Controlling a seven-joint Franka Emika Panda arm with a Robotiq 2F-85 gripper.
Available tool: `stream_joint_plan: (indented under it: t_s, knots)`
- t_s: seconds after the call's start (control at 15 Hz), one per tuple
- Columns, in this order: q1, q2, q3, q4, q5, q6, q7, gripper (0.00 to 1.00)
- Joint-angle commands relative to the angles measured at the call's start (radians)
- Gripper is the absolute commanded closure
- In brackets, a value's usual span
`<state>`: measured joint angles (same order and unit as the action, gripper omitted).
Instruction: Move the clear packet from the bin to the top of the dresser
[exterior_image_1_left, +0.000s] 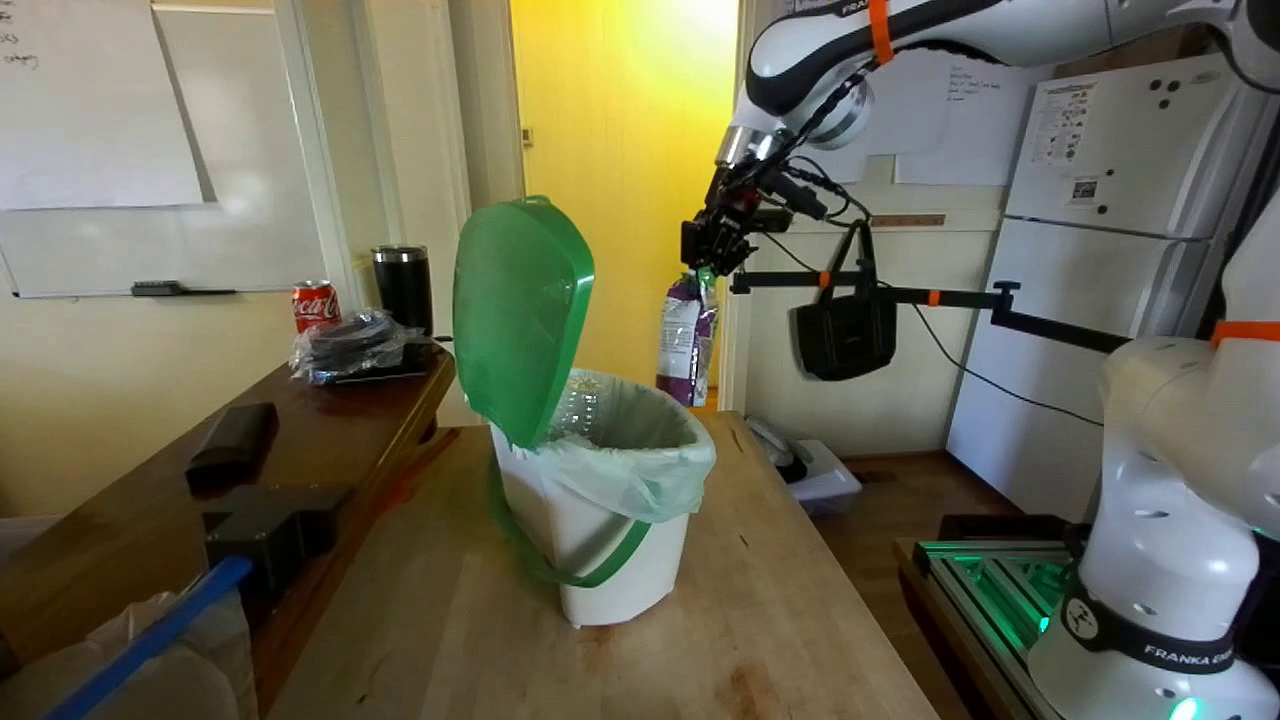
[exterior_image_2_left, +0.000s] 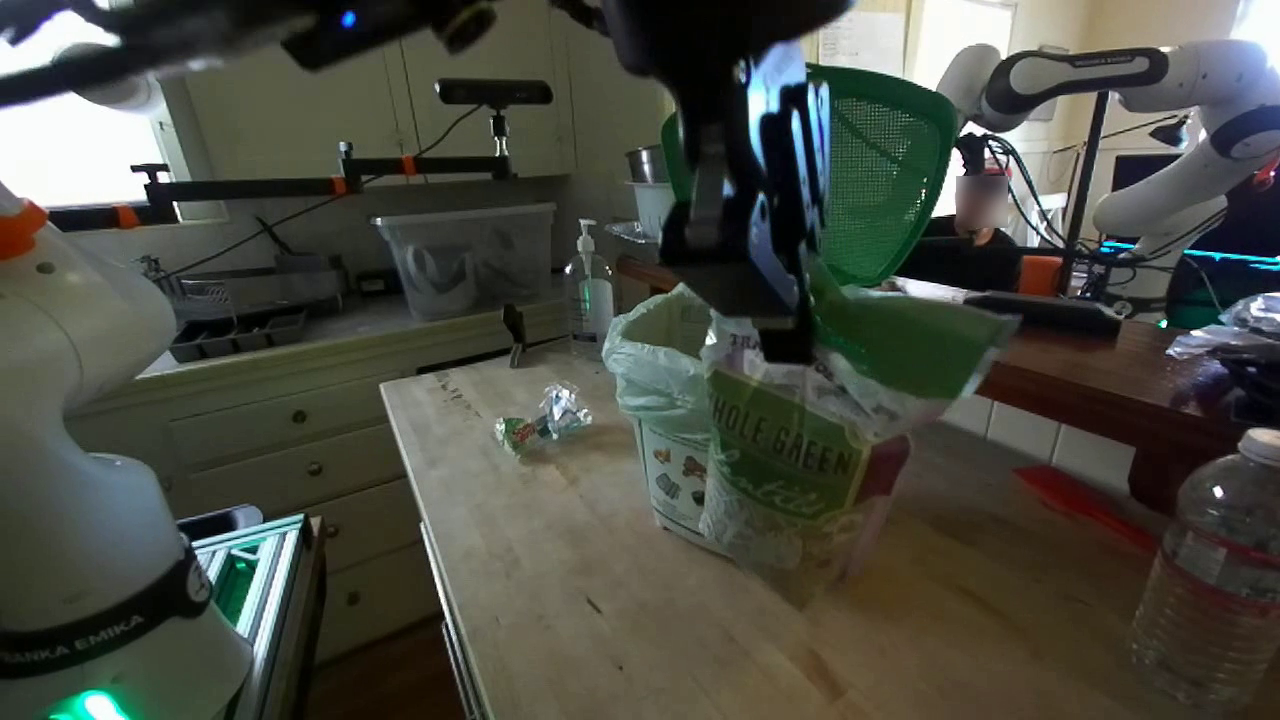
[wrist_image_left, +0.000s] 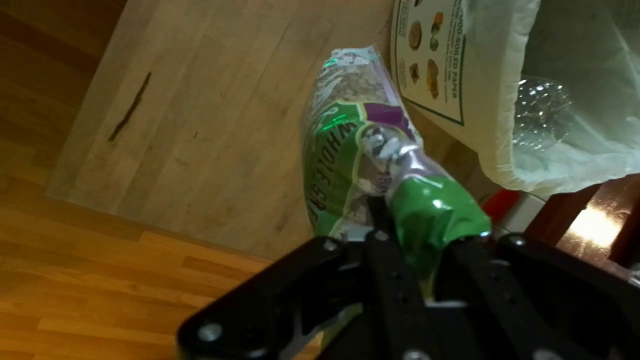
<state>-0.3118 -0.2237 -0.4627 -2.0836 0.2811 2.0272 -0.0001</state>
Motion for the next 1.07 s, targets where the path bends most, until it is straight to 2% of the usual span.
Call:
stream_joint_plan:
  t_s: [0.0, 0.27, 0.53, 1.0]
  knots:
    - [-0.010, 0.065, 0.027, 0.008, 0.030, 0.065, 0.019, 0.98]
    - [-0.007, 0.117, 0.060, -0.007, 0.024, 0.164, 0.047, 0.98]
    - [-0.001, 0.158, 0.097, -0.019, -0.013, 0.205, 0.076, 0.98]
    - [-0.004, 0.206, 0.128, -0.020, -0.186, 0.216, 0.188, 0.98]
